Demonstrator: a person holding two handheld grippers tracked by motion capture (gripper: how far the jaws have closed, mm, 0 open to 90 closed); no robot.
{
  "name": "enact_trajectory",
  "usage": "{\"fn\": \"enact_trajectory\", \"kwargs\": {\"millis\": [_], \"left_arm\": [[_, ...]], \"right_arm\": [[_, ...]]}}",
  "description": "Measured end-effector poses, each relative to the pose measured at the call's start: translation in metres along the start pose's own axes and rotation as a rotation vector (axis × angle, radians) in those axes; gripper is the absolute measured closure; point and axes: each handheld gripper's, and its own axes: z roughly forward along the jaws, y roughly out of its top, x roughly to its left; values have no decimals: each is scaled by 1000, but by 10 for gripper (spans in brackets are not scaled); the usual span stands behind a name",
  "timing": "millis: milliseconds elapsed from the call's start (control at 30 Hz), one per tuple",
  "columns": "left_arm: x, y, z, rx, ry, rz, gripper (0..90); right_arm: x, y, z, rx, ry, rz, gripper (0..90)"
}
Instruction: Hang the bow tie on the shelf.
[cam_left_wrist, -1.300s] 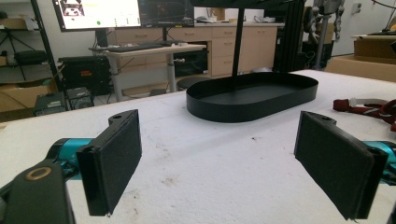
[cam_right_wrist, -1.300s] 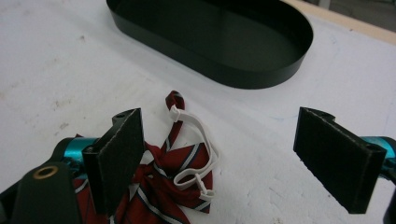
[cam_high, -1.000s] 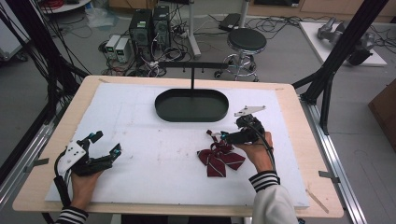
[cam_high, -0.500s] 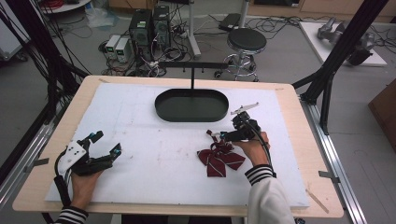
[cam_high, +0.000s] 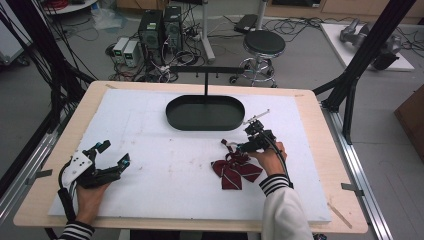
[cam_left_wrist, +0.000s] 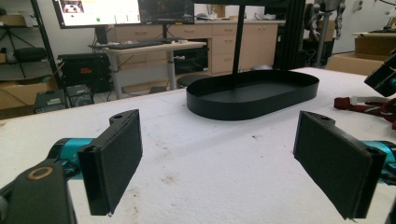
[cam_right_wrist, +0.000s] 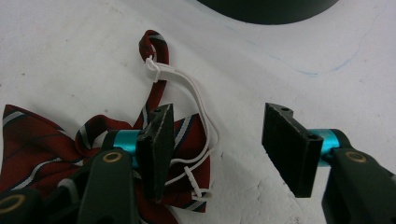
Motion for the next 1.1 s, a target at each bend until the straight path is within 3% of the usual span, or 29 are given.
{"fn": "enact_trajectory", "kwargs": {"millis": [533, 833, 1000, 1100], "left_arm": [[0, 0, 0, 1, 0, 1, 159], [0, 0, 0, -1, 0, 0, 159], [0, 0, 0, -1, 1, 1, 159], [0, 0, -1, -3, -1, 0, 159]], "right_arm": [[-1, 1, 9, 60, 4, 30, 549], [1, 3, 8, 115, -3, -1, 616], [3, 5, 11, 147, 18, -2, 691], [2, 5, 13, 164, 20, 5, 804]]}}
